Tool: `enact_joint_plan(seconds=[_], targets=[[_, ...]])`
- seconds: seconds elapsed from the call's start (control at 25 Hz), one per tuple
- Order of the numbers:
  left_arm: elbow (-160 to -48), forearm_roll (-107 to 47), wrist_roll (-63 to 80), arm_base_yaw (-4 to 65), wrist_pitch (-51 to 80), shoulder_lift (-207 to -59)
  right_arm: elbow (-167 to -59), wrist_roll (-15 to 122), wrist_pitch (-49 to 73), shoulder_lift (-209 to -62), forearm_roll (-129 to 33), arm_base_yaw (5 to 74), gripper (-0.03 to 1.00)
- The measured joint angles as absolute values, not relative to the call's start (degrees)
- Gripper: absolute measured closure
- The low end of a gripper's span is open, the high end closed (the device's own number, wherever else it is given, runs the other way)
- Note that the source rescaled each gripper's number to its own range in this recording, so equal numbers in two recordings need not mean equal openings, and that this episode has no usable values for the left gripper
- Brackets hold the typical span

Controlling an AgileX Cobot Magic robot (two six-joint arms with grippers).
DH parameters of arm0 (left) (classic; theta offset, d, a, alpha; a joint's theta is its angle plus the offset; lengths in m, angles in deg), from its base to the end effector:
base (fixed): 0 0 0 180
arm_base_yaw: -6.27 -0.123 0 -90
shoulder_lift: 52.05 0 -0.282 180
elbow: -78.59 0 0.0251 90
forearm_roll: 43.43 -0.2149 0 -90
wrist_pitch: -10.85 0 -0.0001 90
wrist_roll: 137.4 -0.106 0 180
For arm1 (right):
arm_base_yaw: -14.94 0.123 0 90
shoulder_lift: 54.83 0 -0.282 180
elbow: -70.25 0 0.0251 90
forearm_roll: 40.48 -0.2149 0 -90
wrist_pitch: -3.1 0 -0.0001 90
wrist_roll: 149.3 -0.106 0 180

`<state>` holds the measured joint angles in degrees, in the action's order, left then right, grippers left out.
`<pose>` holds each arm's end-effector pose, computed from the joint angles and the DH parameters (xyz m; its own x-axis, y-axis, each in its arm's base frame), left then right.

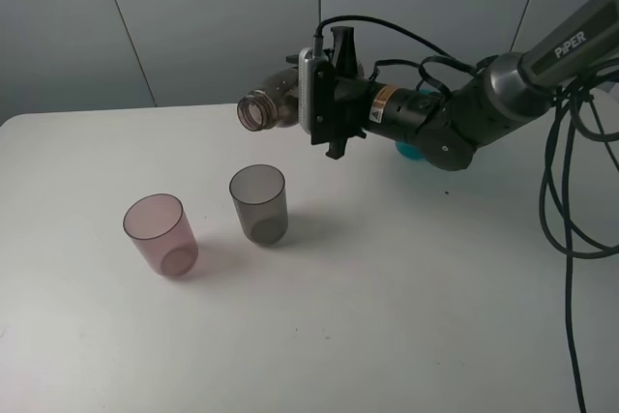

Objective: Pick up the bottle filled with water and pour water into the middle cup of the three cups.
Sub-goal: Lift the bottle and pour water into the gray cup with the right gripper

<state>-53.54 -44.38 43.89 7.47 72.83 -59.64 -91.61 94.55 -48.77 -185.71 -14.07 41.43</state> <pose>-0.0227 0.0020 0.2538 -0.4607 -0.0051 -0.8875 0.0012 1.0000 -0.0063 0.3544 0.2180 0.1471 0.6917 -0.6888 -0.2172 -0.2721 0.0300 -0.9618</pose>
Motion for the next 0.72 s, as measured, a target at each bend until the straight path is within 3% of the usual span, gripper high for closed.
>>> enact_joint_plan(seconds=[0.72], targets=[[-53.5,-44.4,43.9,7.5,72.8,-59.6,-91.6,107.7,-48.3,-185.7,-15.6,41.2,0.97]])
